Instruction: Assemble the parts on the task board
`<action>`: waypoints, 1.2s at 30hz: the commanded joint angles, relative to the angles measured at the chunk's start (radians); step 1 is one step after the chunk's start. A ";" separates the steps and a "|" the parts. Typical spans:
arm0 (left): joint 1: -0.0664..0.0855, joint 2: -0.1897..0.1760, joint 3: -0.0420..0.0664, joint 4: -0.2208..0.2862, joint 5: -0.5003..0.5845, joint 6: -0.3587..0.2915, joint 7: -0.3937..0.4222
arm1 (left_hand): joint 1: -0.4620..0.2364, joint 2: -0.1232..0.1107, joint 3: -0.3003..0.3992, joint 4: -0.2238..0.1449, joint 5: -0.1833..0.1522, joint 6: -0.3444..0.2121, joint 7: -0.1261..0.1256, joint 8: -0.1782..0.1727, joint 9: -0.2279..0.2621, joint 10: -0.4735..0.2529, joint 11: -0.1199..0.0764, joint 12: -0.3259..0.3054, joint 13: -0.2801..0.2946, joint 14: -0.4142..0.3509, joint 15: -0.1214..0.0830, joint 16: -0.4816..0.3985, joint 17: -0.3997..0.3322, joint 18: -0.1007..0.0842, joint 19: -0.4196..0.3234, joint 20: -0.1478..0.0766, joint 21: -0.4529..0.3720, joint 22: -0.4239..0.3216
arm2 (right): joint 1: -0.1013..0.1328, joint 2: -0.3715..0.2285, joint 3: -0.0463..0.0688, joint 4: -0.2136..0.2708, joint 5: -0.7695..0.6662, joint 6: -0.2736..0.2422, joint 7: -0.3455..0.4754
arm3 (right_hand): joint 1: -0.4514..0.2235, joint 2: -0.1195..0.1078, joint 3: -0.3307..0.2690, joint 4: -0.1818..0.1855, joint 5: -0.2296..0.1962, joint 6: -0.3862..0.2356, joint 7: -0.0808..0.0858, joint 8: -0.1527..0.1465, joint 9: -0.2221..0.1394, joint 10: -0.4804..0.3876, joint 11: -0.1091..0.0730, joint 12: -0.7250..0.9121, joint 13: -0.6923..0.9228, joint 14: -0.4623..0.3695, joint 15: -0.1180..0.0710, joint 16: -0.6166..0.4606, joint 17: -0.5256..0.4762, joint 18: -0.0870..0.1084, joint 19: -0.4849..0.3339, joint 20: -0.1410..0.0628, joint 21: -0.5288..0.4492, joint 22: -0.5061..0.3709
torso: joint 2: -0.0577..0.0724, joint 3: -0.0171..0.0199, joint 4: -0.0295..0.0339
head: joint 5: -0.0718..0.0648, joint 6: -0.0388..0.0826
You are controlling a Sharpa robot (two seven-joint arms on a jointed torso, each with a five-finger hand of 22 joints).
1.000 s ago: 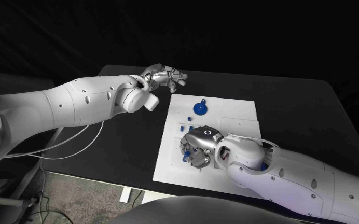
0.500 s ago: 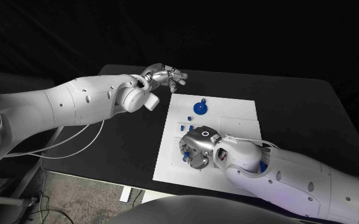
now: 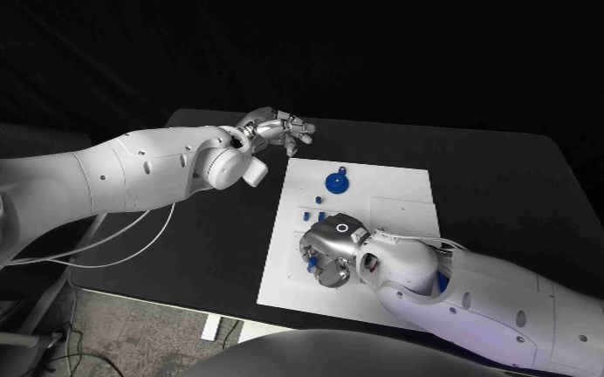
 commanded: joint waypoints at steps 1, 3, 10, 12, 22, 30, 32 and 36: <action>0.000 0.001 0.001 -0.001 -0.002 0.016 0.004 | -0.002 0.003 -0.002 -0.003 -0.001 -0.003 0.000 0.006 -0.001 -0.007 0.002 0.005 0.001 -0.001 -0.003 -0.005 0.001 0.050 -0.003 -0.014 -0.004 0.001 | -0.005 -0.001 -0.007 -0.004 0.022 0.042 0.027 | -0.044 -0.014 -0.070 -0.008 0.123 0.002 0.004 -0.002 0.000 -0.006 0.004 -0.003 -0.003 -0.008 -0.003 0.002 -0.002 0.155 -0.005 -0.005 0.007 0.020 | 0.000 -0.0002 0.0000 | 0.001 0.000; 0.000 0.001 0.000 -0.002 -0.002 0.016 0.004 | -0.003 0.003 -0.002 -0.002 -0.001 -0.003 0.000 0.006 -0.001 -0.007 0.002 0.005 0.001 -0.001 -0.003 -0.005 0.001 0.050 -0.003 -0.014 -0.004 0.001 | -0.005 -0.002 -0.008 -0.004 0.028 0.037 0.030 | -0.056 -0.010 -0.121 -0.022 0.161 -0.002 0.006 -0.008 0.002 -0.010 0.006 -0.006 -0.005 -0.011 -0.001 0.001 -0.006 0.155 -0.011 -0.003 0.006 0.018 | 0.000 -0.0003 -0.0002 | 0.001 0.001; 0.000 0.001 0.000 -0.002 -0.002 0.016 0.004 | -0.004 0.003 -0.003 -0.002 -0.001 -0.003 0.000 0.006 -0.002 -0.007 0.003 0.005 0.001 -0.001 -0.003 -0.005 0.001 0.050 -0.003 -0.013 -0.004 0.001 | -0.005 -0.001 -0.009 -0.004 0.036 0.022 0.031 | -0.079 -0.011 -0.225 -0.033 0.226 -0.016 0.013 -0.027 0.001 -0.023 0.013 -0.019 -0.014 -0.016 0.004 -0.002 -0.016 0.155 -0.021 0.001 -0.001 0.014 | 0.000 0.0006 -0.0005 | 0.001 0.002; 0.000 0.001 0.000 -0.002 -0.002 0.016 0.003 | -0.004 0.002 -0.003 -0.001 -0.001 -0.003 0.000 0.007 -0.002 -0.007 0.003 0.005 0.001 -0.001 -0.003 -0.006 0.001 0.050 -0.003 -0.013 -0.004 0.001 | -0.005 -0.001 -0.009 -0.005 0.044 0.012 0.030 | -0.078 -0.015 -0.237 -0.034 0.227 -0.021 0.015 -0.032 0.000 -0.029 0.016 -0.023 -0.017 -0.018 0.005 -0.005 -0.020 0.155 -0.024 0.003 -0.005 0.012 | 0.000 0.0002 -0.0003 | 0.001 0.003; 0.000 0.000 0.000 -0.003 -0.002 0.018 0.001 | -0.005 0.002 -0.003 -0.001 -0.001 -0.004 0.000 0.007 -0.002 -0.007 0.003 0.005 0.001 -0.001 -0.003 -0.006 0.001 0.050 -0.003 -0.013 -0.004 0.002 | -0.005 -0.003 -0.010 -0.013 0.059 -0.038 0.022 | -0.067 -0.028 -0.252 -0.025 0.229 -0.076 0.041 -0.070 -0.016 -0.086 0.039 -0.056 -0.037 -0.037 0.027 -0.011 -0.029 0.155 -0.043 0.013 -0.022 0.007 | 0.000 0.0008 -0.0003 | 0.000 0.004; 0.000 -0.001 0.000 -0.002 -0.002 0.020 0.000 | -0.005 0.002 -0.003 -0.001 -0.001 -0.004 0.000 0.007 -0.002 -0.008 0.003 0.005 0.001 -0.001 -0.003 -0.006 0.002 0.050 -0.003 -0.013 -0.005 0.002 | -0.005 -0.007 -0.010 -0.014 0.071 -0.080 0.020 | -0.055 -0.038 -0.248 -0.012 0.217 -0.093 0.050 -0.082 -0.022 -0.104 0.047 -0.063 -0.044 -0.051 0.036 -0.011 -0.033 0.155 -0.054 0.022 -0.031 0.005 | 0.000 0.0010 -0.0002 | -0.001 0.004; 0.000 -0.001 0.000 -0.002 -0.002 0.019 -0.001 | -0.005 0.002 -0.003 -0.001 -0.001 -0.004 0.000 0.007 -0.002 -0.008 0.003 0.005 0.001 -0.002 -0.003 -0.006 0.002 0.050 -0.003 -0.013 -0.005 0.002 | -0.005 -0.010 -0.010 -0.013 0.081 -0.095 0.022 | -0.053 -0.044 -0.248 -0.009 0.217 -0.097 0.052 -0.085 -0.024 -0.108 0.049 -0.064 -0.046 -0.055 0.037 -0.010 -0.035 0.155 -0.057 0.024 -0.033 0.006 | 0.000 0.0011 0.0001 | -0.001 0.004; 0.000 -0.002 0.000 -0.003 -0.002 0.019 -0.001 | -0.005 0.001 -0.003 -0.001 -0.001 -0.004 0.000 0.007 -0.002 -0.008 0.003 0.005 0.001 -0.002 -0.003 -0.006 0.002 0.050 -0.003 -0.013 -0.005 0.002 | -0.005 -0.018 -0.010 -0.011 0.107 -0.111 0.030 | -0.067 -0.069 -0.277 0.000 0.198 -0.141 0.071 -0.108 -0.034 -0.157 0.067 -0.071 -0.058 -0.096 0.056 -0.010 -0.038 0.155 -0.091 0.040 -0.047 0.010 | 0.000 0.0004 -0.0007 | -0.003 0.005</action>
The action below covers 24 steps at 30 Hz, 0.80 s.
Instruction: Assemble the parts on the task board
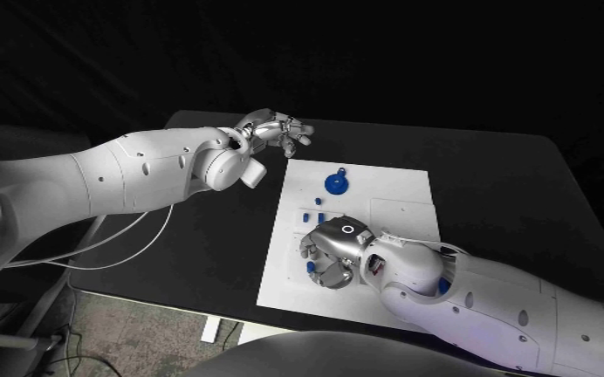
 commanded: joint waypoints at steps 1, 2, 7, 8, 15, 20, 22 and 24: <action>0.000 0.000 0.000 0.001 -0.002 0.014 0.004 | -0.005 0.001 -0.003 -0.001 -0.001 -0.004 0.000 0.007 -0.001 -0.004 0.002 0.006 0.002 -0.002 -0.003 -0.006 0.001 0.050 -0.001 -0.011 -0.005 0.001 | 0.000 -0.005 0.000 0.002 0.043 -0.051 0.019 | -0.012 -0.017 -0.028 0.003 -0.015 -0.035 0.014 -0.018 -0.008 -0.040 0.014 -0.007 -0.009 -0.034 0.014 0.003 -0.002 0.154 -0.030 0.012 -0.011 0.012 | 0.000 -0.0002 -0.0001 | -0.001 0.001; 0.000 0.000 0.000 0.001 -0.002 0.015 0.004 | -0.005 0.001 -0.003 -0.001 -0.001 -0.004 0.000 0.007 -0.001 -0.004 0.002 0.006 0.002 -0.002 -0.003 -0.006 0.001 0.050 -0.001 -0.011 -0.005 0.001 | 0.000 -0.007 0.000 0.003 0.051 -0.058 0.023 | -0.017 -0.019 -0.039 0.003 -0.013 -0.046 0.019 -0.023 -0.011 -0.052 0.019 -0.007 -0.012 -0.043 0.016 0.007 -0.003 0.154 -0.038 0.016 -0.013 0.014 | 0.000 -0.0002 0.0001 | -0.001 0.001; 0.000 -0.001 0.000 -0.001 -0.002 0.014 0.004 | -0.005 0.001 -0.003 -0.001 -0.001 -0.004 0.000 0.007 -0.001 -0.004 0.002 0.006 0.002 -0.002 -0.003 -0.006 0.001 0.050 -0.001 -0.011 -0.005 0.001 | 0.000 -0.017 0.000 0.011 0.065 -0.066 0.028 | -0.042 -0.030 -0.096 -0.002 0.003 -0.087 0.037 -0.040 -0.023 -0.111 0.037 0.001 -0.026 -0.099 0.038 0.013 -0.013 0.154 -0.085 0.036 -0.030 0.018 | 0.000 -0.0005 0.0000 | -0.002 0.003; 0.000 -0.001 0.000 -0.001 -0.002 0.014 0.004 | -0.005 0.001 -0.003 -0.001 -0.001 -0.004 0.000 0.007 -0.001 -0.004 0.002 0.006 0.002 -0.002 -0.003 -0.006 0.001 0.050 -0.001 -0.011 -0.005 0.001 | 0.000 -0.020 0.000 0.015 0.069 -0.064 0.029 | -0.044 -0.030 -0.104 -0.003 0.004 -0.091 0.038 -0.040 -0.024 -0.118 0.040 0.005 -0.028 -0.106 0.040 0.016 -0.016 0.154 -0.091 0.040 -0.033 0.018 | 0.000 -0.0005 0.0000 | -0.002 0.003; 0.000 -0.004 0.000 0.000 -0.002 0.013 0.004 | -0.005 0.001 -0.003 -0.001 -0.001 -0.005 0.000 0.007 -0.001 -0.004 0.002 0.006 0.002 -0.002 -0.003 -0.006 0.001 0.050 -0.001 -0.011 -0.005 0.002 | 0.001 -0.063 0.000 0.055 0.118 -0.055 0.042 | -0.056 -0.033 -0.147 -0.004 0.025 -0.110 0.044 -0.040 -0.029 -0.156 0.049 0.033 -0.043 -0.134 0.049 0.033 -0.033 0.154 -0.109 0.051 -0.042 0.018 | 0.000 -0.0005 0.0002 | -0.006 0.005; 0.000 -0.006 -0.001 -0.002 -0.002 0.013 0.005 | -0.004 0.001 -0.003 -0.001 -0.001 -0.005 0.000 0.007 -0.002 -0.005 0.002 0.006 0.002 -0.002 -0.003 -0.006 0.001 0.050 -0.001 -0.011 -0.005 0.002 | 0.024 -0.123 0.008 0.105 0.217 -0.065 0.080 | -0.057 -0.029 -0.156 0.000 0.019 -0.108 0.043 -0.035 -0.029 -0.159 0.049 0.049 -0.047 -0.136 0.048 0.041 -0.040 0.154 -0.109 0.051 -0.042 0.018 | 0.000 -0.0002 -0.0007 | -0.009 0.011; 0.000 -0.007 -0.001 -0.003 -0.002 0.013 0.005 | -0.004 0.001 -0.003 -0.001 -0.001 -0.005 0.000 0.007 -0.002 -0.005 0.002 0.006 0.002 -0.002 -0.003 -0.006 0.002 0.050 -0.001 -0.011 -0.005 0.002 | 0.040 -0.147 0.017 0.115 0.296 -0.063 0.095 | -0.051 -0.024 -0.153 0.005 0.017 -0.100 0.039 -0.028 -0.027 -0.154 0.046 0.061 -0.047 -0.132 0.045 0.049 -0.044 0.154 -0.102 0.048 -0.039 0.018 | 0.000 0.0001 -0.0007 | -0.012 0.012; 0.000 -0.007 -0.001 -0.004 -0.002 0.013 0.005 | -0.004 0.001 -0.003 -0.001 -0.001 -0.005 0.000 0.007 -0.002 -0.005 0.002 0.006 0.002 -0.002 -0.003 -0.006 0.002 0.050 -0.001 -0.011 -0.005 0.002 | 0.051 -0.167 0.031 0.118 0.367 -0.074 0.107 | -0.037 -0.013 -0.145 0.010 -0.002 -0.089 0.034 -0.019 -0.025 -0.144 0.041 0.081 -0.048 -0.130 0.039 0.055 -0.052 0.154 -0.097 0.045 -0.038 0.018 | 0.000 0.0002 -0.0012 | -0.016 0.015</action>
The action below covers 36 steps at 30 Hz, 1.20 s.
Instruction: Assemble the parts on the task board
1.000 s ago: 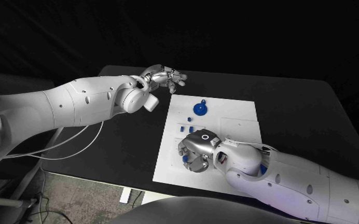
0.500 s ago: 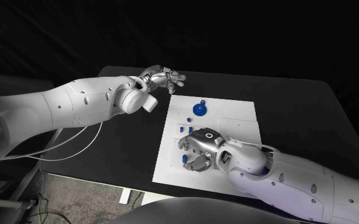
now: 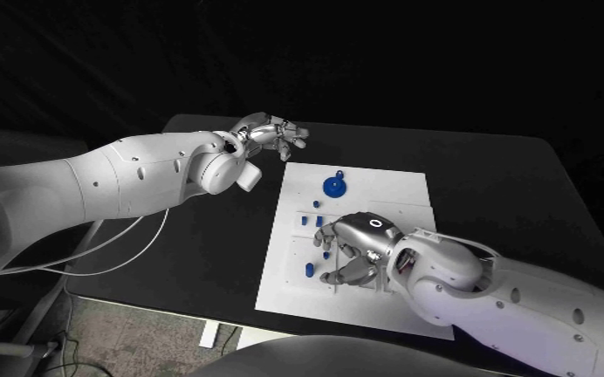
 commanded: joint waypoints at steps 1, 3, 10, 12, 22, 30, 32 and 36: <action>0.000 -0.001 0.000 -0.002 -0.002 0.012 0.007 | -0.004 0.001 -0.003 -0.001 -0.001 -0.005 0.000 0.007 -0.002 -0.004 0.003 0.006 0.001 -0.002 -0.003 -0.006 0.002 0.050 0.000 -0.013 -0.005 0.001 | 0.016 -0.030 0.022 0.002 0.207 -0.032 0.063 | 0.015 0.023 0.008 0.009 -0.022 0.029 -0.011 0.017 0.005 0.040 -0.019 0.046 0.010 -0.004 -0.016 0.005 -0.011 0.154 0.004 -0.005 -0.003 0.016 | 0.000 0.0006 -0.0018 | -0.008 0.005; 0.000 0.000 0.000 -0.007 -0.002 0.010 0.007 | -0.004 0.001 -0.003 -0.001 -0.001 -0.005 0.000 0.007 -0.002 -0.005 0.003 0.006 0.001 -0.002 -0.003 -0.006 0.002 0.050 0.000 -0.013 -0.006 0.001 | 0.039 -0.053 0.052 -0.017 0.298 -0.003 0.068 | 0.022 0.032 0.016 0.004 -0.020 0.063 -0.030 0.045 0.029 0.038 -0.030 0.135 0.049 -0.053 -0.023 -0.018 -0.047 0.153 -0.044 0.021 -0.045 0.005 | -0.001 0.0004 -0.0033 | -0.012 0.010; 0.000 0.000 -0.002 -0.015 -0.002 0.025 0.014 | -0.004 -0.001 -0.003 -0.002 -0.001 -0.005 0.000 0.007 -0.002 -0.005 0.003 0.007 0.001 -0.002 -0.003 -0.007 0.002 0.050 0.000 -0.013 -0.006 0.002 | 0.119 -0.114 0.092 -0.075 0.442 0.155 0.056 | 0.014 0.072 0.002 -0.007 -0.025 0.083 -0.044 0.073 0.102 -0.028 -0.050 0.363 0.173 -0.059 -0.039 0.043 -0.093 0.154 -0.028 0.018 -0.035 0.023 | -0.001 0.0032 -0.0043 | -0.030 0.023; 0.000 0.001 -0.002 -0.017 -0.002 0.030 0.017 | -0.004 -0.002 -0.003 -0.002 -0.001 -0.005 0.000 0.008 -0.002 -0.005 0.003 0.007 0.001 -0.003 -0.003 -0.007 0.002 0.049 0.000 -0.013 -0.006 0.002 | 0.136 -0.125 0.092 -0.089 0.449 0.161 0.048 | 0.013 0.079 0.003 -0.007 -0.032 0.083 -0.044 0.073 0.109 -0.031 -0.053 0.380 0.182 -0.053 -0.042 0.054 -0.096 0.154 -0.021 0.015 -0.026 0.023 | -0.001 0.0036 -0.0052 | -0.034 0.026; -0.002 0.006 -0.017 -0.020 -0.001 0.037 0.019 | -0.005 -0.002 -0.003 -0.001 -0.001 -0.005 0.000 0.008 -0.002 -0.005 0.003 0.007 0.001 -0.004 -0.003 -0.008 0.002 0.049 -0.001 -0.013 -0.007 0.002 | 0.178 -0.208 0.091 -0.132 0.549 0.413 -0.172 | 0.003 0.112 0.061 0.041 -0.198 0.101 -0.063 0.057 0.142 0.004 -0.115 0.751 0.451 0.117 -0.106 0.217 -0.052 0.154 0.164 -0.091 0.121 0.016 | -0.010 0.0042 -0.0117 | -0.095 0.038; -0.021 0.014 -0.020 -0.032 0.005 0.041 0.021 | -0.005 -0.002 -0.003 -0.001 -0.001 -0.005 0.001 0.008 -0.002 -0.006 0.003 0.007 0.001 -0.004 -0.003 -0.008 0.002 0.049 -0.001 -0.013 -0.007 0.002 | 0.177 -0.258 0.066 -0.096 0.597 0.459 -0.248 | -0.111 0.099 0.079 0.152 -0.218 0.095 -0.080 0.055 0.189 0.051 -0.133 0.913 0.591 0.190 -0.131 0.295 0.040 0.154 0.222 -0.121 0.160 0.018 | -0.025 0.0096 -0.0239 | -0.110 0.031; -0.029 0.019 -0.021 -0.038 0.006 0.043 0.024 | -0.005 -0.002 -0.003 0.000 -0.001 -0.005 0.001 0.008 -0.002 -0.006 0.003 0.007 0.002 -0.004 -0.002 -0.008 0.002 0.049 -0.001 -0.013 -0.007 0.002 | 0.177 -0.267 0.048 -0.082 0.605 0.428 -0.291 | -0.130 0.113 0.072 0.162 -0.218 0.097 -0.081 0.053 0.194 0.062 -0.137 0.925 0.607 0.200 -0.134 0.298 0.054 0.154 0.232 -0.124 0.167 0.017 | -0.035 0.0118 -0.0285 | -0.113 0.026; -0.045 0.031 -0.022 -0.047 0.010 0.041 0.026 | -0.006 -0.002 -0.004 0.000 -0.001 -0.006 0.001 0.008 -0.003 -0.007 0.003 0.007 0.002 -0.004 -0.002 -0.008 0.002 0.049 -0.001 -0.013 -0.007 0.002 | 0.171 -0.279 0.032 -0.067 0.637 0.408 -0.359 | -0.136 0.144 0.083 0.164 -0.202 0.106 -0.087 0.053 0.202 0.077 -0.142 0.931 0.624 0.216 -0.139 0.296 0.070 0.154 0.241 -0.130 0.170 0.014 | -0.050 0.0134 -0.0361 | -0.117 0.021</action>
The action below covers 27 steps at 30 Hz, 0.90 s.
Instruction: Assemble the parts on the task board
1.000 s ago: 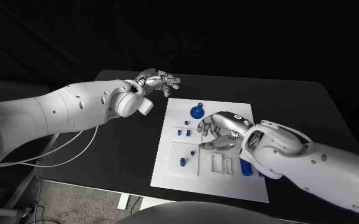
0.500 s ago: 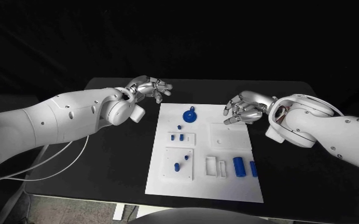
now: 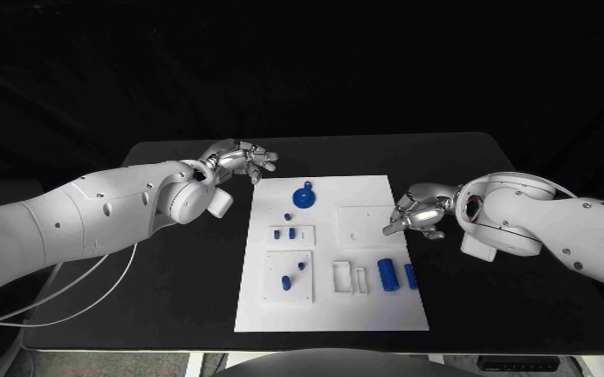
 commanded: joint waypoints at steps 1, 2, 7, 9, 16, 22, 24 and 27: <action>-0.011 0.013 0.000 -0.009 0.009 0.016 0.019 | -0.006 -0.002 -0.004 0.000 -0.001 -0.006 0.001 0.004 -0.001 -0.007 0.004 0.003 0.001 -0.004 -0.002 -0.004 0.002 0.049 0.000 -0.014 -0.004 0.002 | -0.004 -0.013 -0.008 0.018 0.064 0.017 -0.134 | 0.004 0.009 0.026 0.000 -0.001 0.009 -0.007 -0.007 0.005 0.013 -0.001 0.005 0.012 0.016 -0.003 -0.002 0.017 0.141 0.011 -0.001 0.003 0.012 | -0.022 0.0030 -0.0115 | -0.006 -0.006; -0.013 0.016 0.000 -0.011 0.009 0.017 0.018 | -0.006 -0.002 -0.004 0.001 -0.001 -0.006 0.001 0.004 -0.001 -0.007 0.004 0.003 0.001 -0.004 -0.002 -0.004 0.002 0.049 0.000 -0.014 -0.004 0.002 | -0.004 -0.015 -0.009 0.021 0.066 0.029 -0.148 | 0.005 -0.002 0.051 0.005 -0.023 0.011 -0.007 -0.009 0.007 0.015 -0.002 0.002 0.017 0.020 -0.003 -0.006 0.026 0.141 0.013 -0.002 0.002 0.011 | -0.026 0.0030 -0.0132 | -0.006 -0.006; -0.027 0.027 -0.007 -0.018 0.009 0.012 0.015 | -0.007 -0.002 -0.004 0.001 -0.001 -0.006 0.001 0.004 -0.001 -0.007 0.004 0.003 0.001 -0.004 -0.002 -0.004 0.002 0.049 0.000 -0.014 -0.004 0.002 | -0.005 -0.021 -0.043 0.042 0.074 0.029 -0.171 | -0.015 -0.013 0.082 0.014 -0.038 0.015 -0.007 -0.015 0.013 0.018 -0.002 -0.007 0.030 0.028 -0.003 -0.017 0.046 0.141 0.015 0.002 0.005 0.010 | -0.058 0.0019 -0.0251 | -0.004 -0.025; -0.032 0.029 -0.012 -0.018 0.009 0.006 0.014 | -0.008 -0.002 -0.004 0.002 -0.001 -0.006 0.002 0.004 -0.001 -0.007 0.004 0.003 0.001 -0.004 -0.002 -0.004 0.002 0.049 0.000 -0.014 -0.004 0.002 | -0.009 -0.017 -0.051 0.049 0.074 0.020 -0.176 | -0.020 -0.016 0.087 0.014 -0.037 0.018 -0.008 -0.015 0.015 0.019 -0.002 -0.009 0.034 0.030 -0.003 -0.019 0.052 0.141 0.015 0.003 0.005 0.010 | -0.070 0.0005 -0.0286 | -0.001 -0.031; -0.041 0.032 -0.025 -0.013 0.009 0.000 0.014 | -0.014 -0.007 -0.008 0.005 -0.001 -0.007 0.002 0.004 -0.002 -0.008 0.004 0.004 0.001 -0.004 -0.002 -0.004 0.003 0.048 0.000 -0.014 -0.005 0.003 | -0.032 0.023 -0.055 0.013 -0.012 0.101 -0.230 | -0.042 -0.020 0.097 0.019 -0.040 0.019 -0.007 -0.026 0.012 0.025 -0.001 -0.015 0.046 0.042 -0.002 -0.023 0.078 0.141 0.017 0.008 0.010 0.012 | -0.102 -0.0029 -0.0320 | 0.004 -0.051; -0.053 0.018 -0.029 0.003 0.009 -0.011 0.012 | -0.030 -0.020 -0.015 0.014 -0.002 -0.010 0.003 0.004 -0.003 -0.010 0.005 0.005 0.002 -0.005 -0.001 -0.005 0.004 0.048 -0.001 -0.014 -0.006 0.005 | -0.046 0.045 -0.057 0.001 -0.077 0.093 -0.224 | -0.076 -0.016 0.093 0.025 -0.049 0.038 -0.010 -0.030 0.007 0.037 -0.005 -0.019 0.058 0.074 -0.004 -0.008 0.135 0.141 0.025 0.012 0.025 0.017 | -0.119 -0.0049 -0.0254 | 0.003 -0.070; -0.055 0.013 -0.031 0.006 0.009 -0.011 0.011 | -0.036 -0.026 -0.017 0.018 -0.002 -0.010 0.003 0.005 -0.004 -0.010 0.004 0.005 0.002 -0.005 -0.001 -0.005 0.004 0.049 -0.001 -0.014 -0.007 0.006 | -0.050 0.057 -0.059 -0.001 -0.075 0.094 -0.226 | -0.080 -0.019 0.094 0.026 -0.049 0.039 -0.011 -0.032 0.006 0.039 -0.005 -0.020 0.059 0.075 -0.004 -0.008 0.140 0.141 0.025 0.013 0.026 0.017 | -0.120 -0.0062 -0.0247 | 0.007 -0.075; -0.055 0.010 -0.032 0.009 0.009 -0.001 0.020 | -0.049 -0.035 -0.022 0.026 -0.003 -0.011 0.003 0.005 -0.004 -0.011 0.005 0.006 0.003 -0.005 -0.001 -0.006 0.005 0.049 -0.001 -0.014 -0.008 0.007 | -0.058 0.069 -0.063 -0.004 -0.078 0.092 -0.231 | -0.088 -0.025 0.095 0.029 -0.050 0.042 -0.011 -0.034 0.005 0.041 -0.005 -0.022 0.062 0.077 -0.005 -0.009 0.146 0.141 0.025 0.013 0.028 0.017 | -0.123 -0.0099 -0.0229 | 0.007 -0.082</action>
